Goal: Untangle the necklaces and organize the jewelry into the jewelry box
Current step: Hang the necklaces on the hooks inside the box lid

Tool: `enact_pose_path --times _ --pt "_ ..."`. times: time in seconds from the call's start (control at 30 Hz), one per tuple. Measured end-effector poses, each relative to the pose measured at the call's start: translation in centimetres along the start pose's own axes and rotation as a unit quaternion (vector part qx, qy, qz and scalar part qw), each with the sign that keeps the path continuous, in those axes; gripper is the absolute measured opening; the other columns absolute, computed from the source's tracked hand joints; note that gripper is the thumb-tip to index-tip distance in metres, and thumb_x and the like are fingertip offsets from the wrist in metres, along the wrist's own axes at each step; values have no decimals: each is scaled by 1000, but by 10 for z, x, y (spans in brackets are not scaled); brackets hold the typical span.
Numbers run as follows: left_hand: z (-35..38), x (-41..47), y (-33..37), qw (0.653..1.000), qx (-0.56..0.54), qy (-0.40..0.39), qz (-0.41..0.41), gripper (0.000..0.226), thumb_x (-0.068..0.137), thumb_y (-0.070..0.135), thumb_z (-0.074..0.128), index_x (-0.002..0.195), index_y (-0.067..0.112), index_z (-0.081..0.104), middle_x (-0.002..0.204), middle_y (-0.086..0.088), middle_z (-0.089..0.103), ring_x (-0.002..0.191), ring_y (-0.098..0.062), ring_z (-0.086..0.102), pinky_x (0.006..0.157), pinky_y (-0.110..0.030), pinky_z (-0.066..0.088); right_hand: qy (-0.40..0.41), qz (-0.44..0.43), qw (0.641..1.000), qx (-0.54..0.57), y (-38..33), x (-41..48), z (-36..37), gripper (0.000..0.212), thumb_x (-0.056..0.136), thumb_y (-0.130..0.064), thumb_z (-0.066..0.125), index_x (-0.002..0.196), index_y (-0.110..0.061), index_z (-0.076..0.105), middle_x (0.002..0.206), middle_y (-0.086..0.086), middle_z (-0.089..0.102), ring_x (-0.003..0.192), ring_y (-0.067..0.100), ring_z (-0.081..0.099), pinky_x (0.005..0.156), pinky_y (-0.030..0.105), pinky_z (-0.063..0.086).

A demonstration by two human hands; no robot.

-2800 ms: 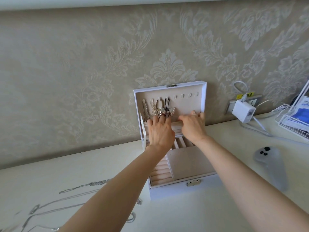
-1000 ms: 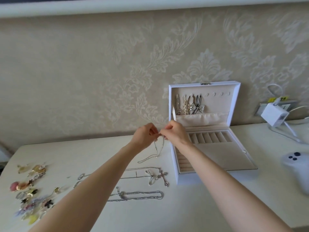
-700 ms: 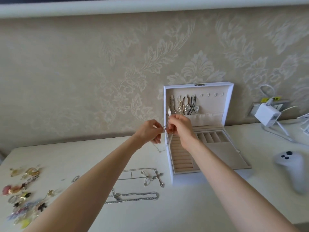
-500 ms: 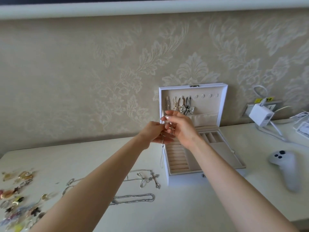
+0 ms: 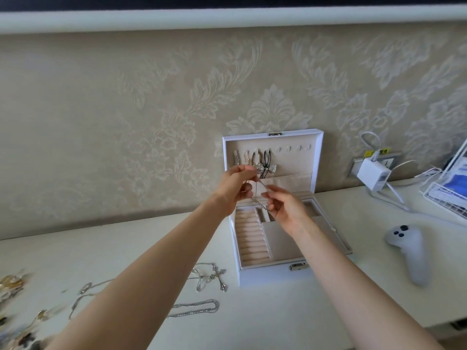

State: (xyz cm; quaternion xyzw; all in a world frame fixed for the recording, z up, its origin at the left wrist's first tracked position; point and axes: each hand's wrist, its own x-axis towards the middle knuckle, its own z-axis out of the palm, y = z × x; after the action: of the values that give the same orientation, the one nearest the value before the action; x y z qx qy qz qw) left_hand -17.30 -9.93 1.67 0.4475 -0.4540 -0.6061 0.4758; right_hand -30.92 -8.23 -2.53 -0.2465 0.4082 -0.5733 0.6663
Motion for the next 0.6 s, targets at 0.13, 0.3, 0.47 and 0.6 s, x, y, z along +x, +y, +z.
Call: enact_pose_path --times 0.13,0.3,0.47,0.6 --pt "6 0 0 998 40 -52 -14 13 92 2 50 98 12 52 79 -4 64 43 -8 40 37 -16 29 12 -65 987 -147 5 0 -4 42 77 16 44 103 -9 65 93 8 64 74 13 57 67 23 46" --pt "8 3 -4 995 52 -87 -5 16 91 2 52 105 11 53 88 -6 66 43 -7 41 39 -17 32 -64 -107 979 -163 -4 0 -1 42 76 -3 42 105 -23 65 99 1 69 101 12 64 93 36 37" --pt "13 8 -6 996 8 -83 -13 27 90 4 56 116 11 54 77 1 65 45 -7 47 42 -17 39 -94 -67 993 -31 -12 9 -1 28 87 -2 48 112 -7 59 94 13 61 78 21 59 83 34 46" --pt "13 15 -12 992 -122 -33 2 18 90 3 53 106 12 56 74 2 64 47 -6 49 45 -16 44 -58 -43 995 75 -19 10 -5 25 86 3 46 103 -9 61 68 4 55 65 16 53 72 29 46"
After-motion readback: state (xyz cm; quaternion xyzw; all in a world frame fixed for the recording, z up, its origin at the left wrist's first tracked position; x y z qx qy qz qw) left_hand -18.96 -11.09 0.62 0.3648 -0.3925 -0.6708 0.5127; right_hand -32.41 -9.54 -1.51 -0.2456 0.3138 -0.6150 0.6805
